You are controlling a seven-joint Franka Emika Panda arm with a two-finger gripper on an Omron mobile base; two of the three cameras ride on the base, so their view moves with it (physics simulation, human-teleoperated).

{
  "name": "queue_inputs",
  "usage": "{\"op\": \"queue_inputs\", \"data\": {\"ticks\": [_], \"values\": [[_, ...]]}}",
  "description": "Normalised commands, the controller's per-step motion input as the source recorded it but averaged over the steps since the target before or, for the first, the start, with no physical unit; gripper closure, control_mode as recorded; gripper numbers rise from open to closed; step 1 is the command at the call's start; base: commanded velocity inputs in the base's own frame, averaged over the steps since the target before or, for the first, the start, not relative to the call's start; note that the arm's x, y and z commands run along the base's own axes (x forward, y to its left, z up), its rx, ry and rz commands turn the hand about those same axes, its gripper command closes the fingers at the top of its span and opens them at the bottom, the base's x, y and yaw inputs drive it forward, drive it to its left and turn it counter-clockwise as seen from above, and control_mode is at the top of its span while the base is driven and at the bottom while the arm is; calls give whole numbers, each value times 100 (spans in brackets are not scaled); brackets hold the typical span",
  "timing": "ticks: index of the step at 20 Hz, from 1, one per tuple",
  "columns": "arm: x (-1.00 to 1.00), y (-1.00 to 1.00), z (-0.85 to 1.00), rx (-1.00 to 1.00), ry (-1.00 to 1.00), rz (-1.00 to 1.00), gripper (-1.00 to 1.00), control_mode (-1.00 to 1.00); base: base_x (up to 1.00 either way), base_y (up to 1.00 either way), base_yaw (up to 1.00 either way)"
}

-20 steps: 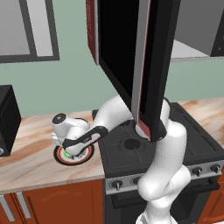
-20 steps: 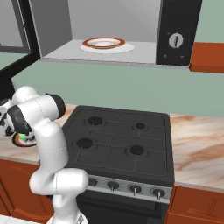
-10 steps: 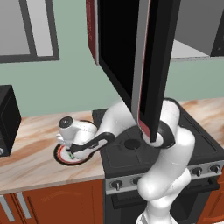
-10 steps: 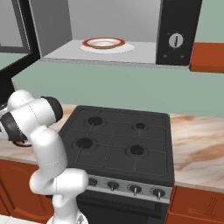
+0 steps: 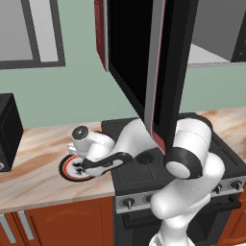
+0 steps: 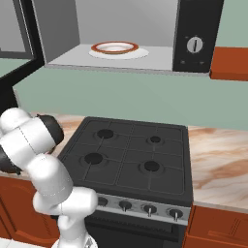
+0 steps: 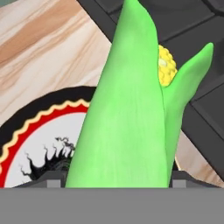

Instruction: Pick the corn from the counter and place it in the microwave. Then turn on the microwave.

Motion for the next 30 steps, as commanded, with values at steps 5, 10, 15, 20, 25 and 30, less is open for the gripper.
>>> {"op": "queue_inputs", "data": {"ticks": [5,10,15,20,25,30], "values": [[0,-16,28,0,0,3,100,-100,0,0,0],[0,-16,25,0,0,3,100,-100,0,0,0],[0,-19,23,0,0,3,100,-100,0,0,0],[7,-18,7,0,-1,3,100,-100,0,0,0],[13,-16,0,0,0,2,100,-100,0,0,0],[8,-19,2,0,-1,1,100,-100,0,0,0]]}}
